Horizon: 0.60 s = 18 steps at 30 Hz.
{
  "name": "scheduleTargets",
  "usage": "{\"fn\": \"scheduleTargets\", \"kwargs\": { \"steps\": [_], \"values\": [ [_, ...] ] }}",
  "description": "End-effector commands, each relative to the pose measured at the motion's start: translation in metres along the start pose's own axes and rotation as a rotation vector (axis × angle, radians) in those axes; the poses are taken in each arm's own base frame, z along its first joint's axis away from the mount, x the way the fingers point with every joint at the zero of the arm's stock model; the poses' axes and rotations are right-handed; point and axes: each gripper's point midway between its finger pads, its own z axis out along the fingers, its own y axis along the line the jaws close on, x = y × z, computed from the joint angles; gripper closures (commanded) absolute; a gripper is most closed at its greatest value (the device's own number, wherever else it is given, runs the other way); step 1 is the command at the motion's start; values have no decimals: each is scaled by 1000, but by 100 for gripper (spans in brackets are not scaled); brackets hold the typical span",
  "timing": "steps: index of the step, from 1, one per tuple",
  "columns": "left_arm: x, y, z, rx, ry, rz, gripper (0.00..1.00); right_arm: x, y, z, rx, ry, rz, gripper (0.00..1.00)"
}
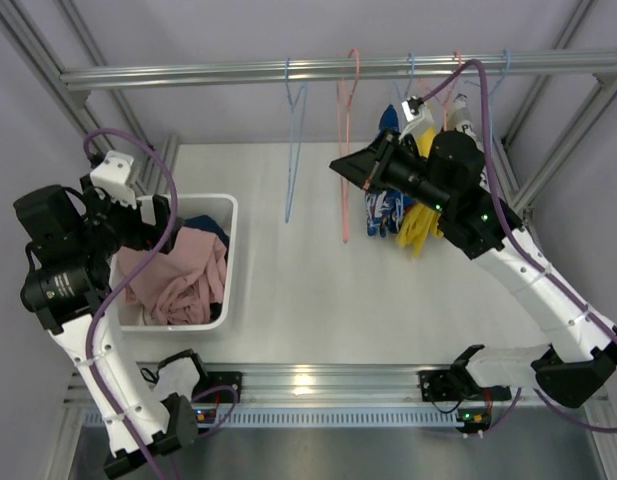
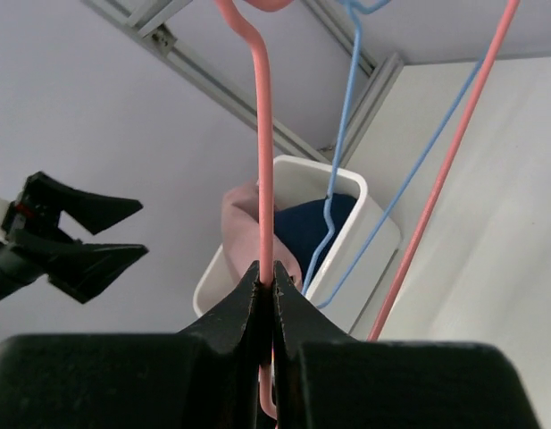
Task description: Remove the trousers from the hanger
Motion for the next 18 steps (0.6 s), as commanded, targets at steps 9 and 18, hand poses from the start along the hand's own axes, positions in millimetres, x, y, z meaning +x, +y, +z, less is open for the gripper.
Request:
{"fn": "scheduleTargets", "kwargs": {
  "steps": [9, 18],
  "values": [
    [-53, 28, 7, -75, -122, -48, 1, -10, -18, 42, 129, -15, 32, 100],
    [-48, 24, 8, -64, -143, -38, 1, -32, -21, 59, 131, -69, 3, 100]
  ]
}}
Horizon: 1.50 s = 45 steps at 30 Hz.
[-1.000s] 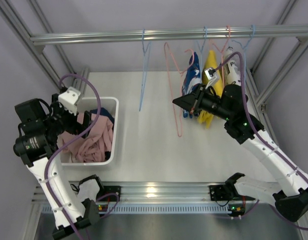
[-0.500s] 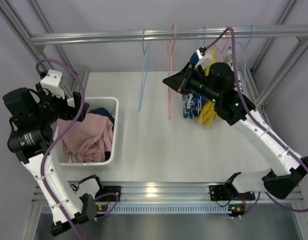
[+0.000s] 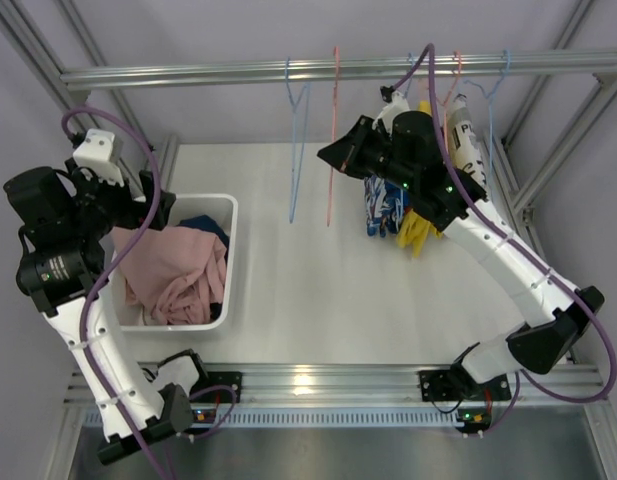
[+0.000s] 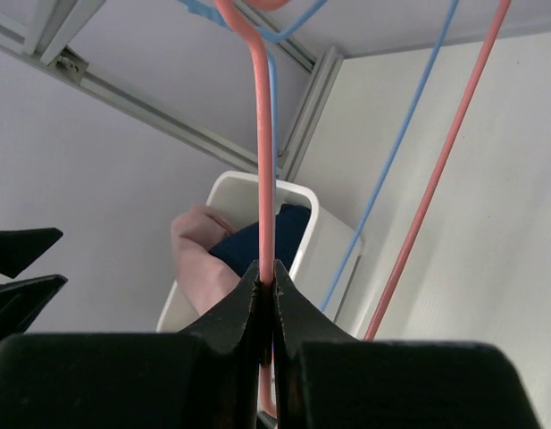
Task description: Remove the trousers from the hanger
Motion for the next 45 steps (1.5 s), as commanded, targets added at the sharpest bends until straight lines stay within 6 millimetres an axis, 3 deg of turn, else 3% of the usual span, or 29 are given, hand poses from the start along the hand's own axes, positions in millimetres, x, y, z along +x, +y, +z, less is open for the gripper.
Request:
{"fn": "scheduleTargets", "kwargs": {
  "steps": [1, 4, 17, 24, 26, 27, 28, 31, 36, 41, 44, 45],
  "values": [
    [-10, -3, -2, 5, -65, 37, 1, -36, 27, -6, -62, -101, -29, 100],
    [-6, -3, -1, 6, -59, 33, 1, -39, 27, -5, -63, -108, -34, 100],
    [-3, 9, 11, -11, -29, -7, 1, -20, -26, 21, 20, -45, -10, 100],
    [20, 15, 30, 17, 111, -50, 1, -14, -33, 23, 18, -33, -20, 100],
    [27, 12, 39, 28, 150, -49, 1, -11, -38, 24, 23, -23, -22, 92],
    [32, 14, 41, 8, 175, -49, 1, -10, -39, 22, 22, -24, -24, 84],
    [36, 8, 45, 23, 197, -43, 1, -7, -39, 20, 18, -18, -25, 66],
    [46, 3, 53, 18, 248, -21, 1, -6, -39, 11, 14, -25, -40, 39],
    [63, -6, 66, 21, 336, -17, 1, -18, -34, -16, 20, -82, -93, 7],
    [71, -16, 79, 44, 384, -7, 1, -30, -28, -48, 21, -144, -174, 1],
    [65, -21, 88, 32, 367, 6, 1, -42, -19, -80, 5, -207, -252, 0],
    [63, -22, 90, 30, 359, 9, 1, -40, -23, -79, 16, -203, -269, 0]
  ]
}}
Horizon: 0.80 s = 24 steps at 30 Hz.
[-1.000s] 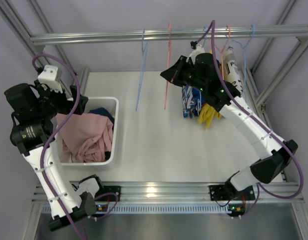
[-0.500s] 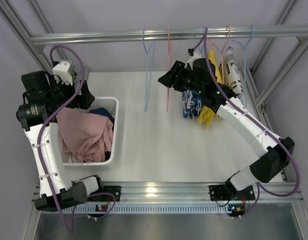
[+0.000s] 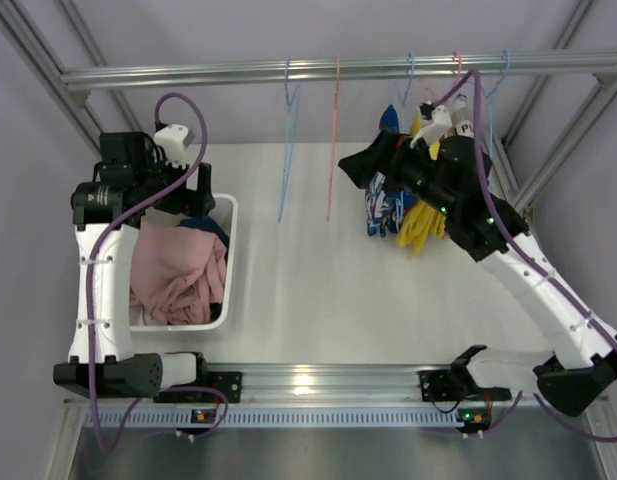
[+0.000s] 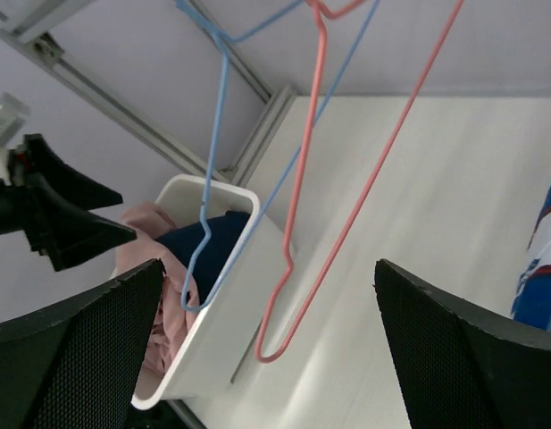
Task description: Remove the trousers from the hanger
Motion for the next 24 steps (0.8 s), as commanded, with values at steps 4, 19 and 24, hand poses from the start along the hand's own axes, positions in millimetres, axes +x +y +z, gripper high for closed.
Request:
{"fn": "scheduleTargets", "kwargs": {
  "steps": [4, 19, 24],
  "values": [
    [-20, -6, 0, -59, -58, 23, 1, -50, 8, -65, -12, -212, -251, 1],
    [-54, -28, 19, -98, -146, 52, 1, -76, -62, -175, 295, -396, -471, 0],
    [-54, -24, 17, -127, -151, 55, 1, -79, -71, -194, 337, -453, -447, 1]
  ]
}}
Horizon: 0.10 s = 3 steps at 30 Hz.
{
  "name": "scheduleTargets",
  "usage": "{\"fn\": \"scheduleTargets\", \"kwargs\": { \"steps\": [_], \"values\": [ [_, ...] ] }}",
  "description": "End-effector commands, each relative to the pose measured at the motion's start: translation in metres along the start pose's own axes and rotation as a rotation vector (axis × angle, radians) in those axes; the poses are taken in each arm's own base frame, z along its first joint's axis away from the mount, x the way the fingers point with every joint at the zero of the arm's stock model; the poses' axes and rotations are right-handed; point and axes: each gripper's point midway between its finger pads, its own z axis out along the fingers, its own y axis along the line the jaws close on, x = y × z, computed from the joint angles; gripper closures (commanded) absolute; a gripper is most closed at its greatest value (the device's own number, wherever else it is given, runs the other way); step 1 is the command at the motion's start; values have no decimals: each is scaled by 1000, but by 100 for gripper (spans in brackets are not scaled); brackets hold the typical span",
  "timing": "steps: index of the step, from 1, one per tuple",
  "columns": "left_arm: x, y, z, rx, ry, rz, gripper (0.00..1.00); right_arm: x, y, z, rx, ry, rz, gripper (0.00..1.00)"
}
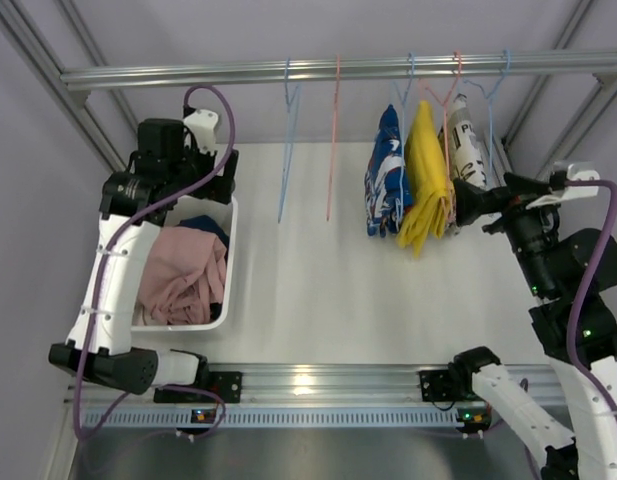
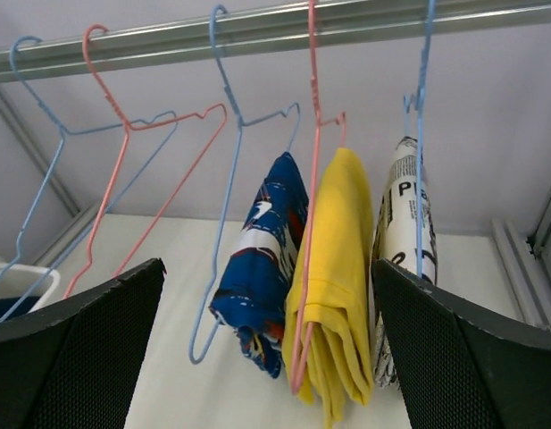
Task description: Remove the trousers from the hanger
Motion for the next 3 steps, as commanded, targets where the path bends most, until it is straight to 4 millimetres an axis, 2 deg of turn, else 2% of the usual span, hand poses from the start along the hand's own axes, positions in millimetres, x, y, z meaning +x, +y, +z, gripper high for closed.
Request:
{"fn": "scheduleTargets", "kwargs": {
  "steps": [1, 3],
  "values": [
    [-16, 9, -8, -59, -80, -16, 1, 4, -10, -7, 31, -2, -7, 0],
    [-15, 8, -11, -54, -91, -5, 1, 4, -12, -11, 41, -9, 1, 1]
  ]
}}
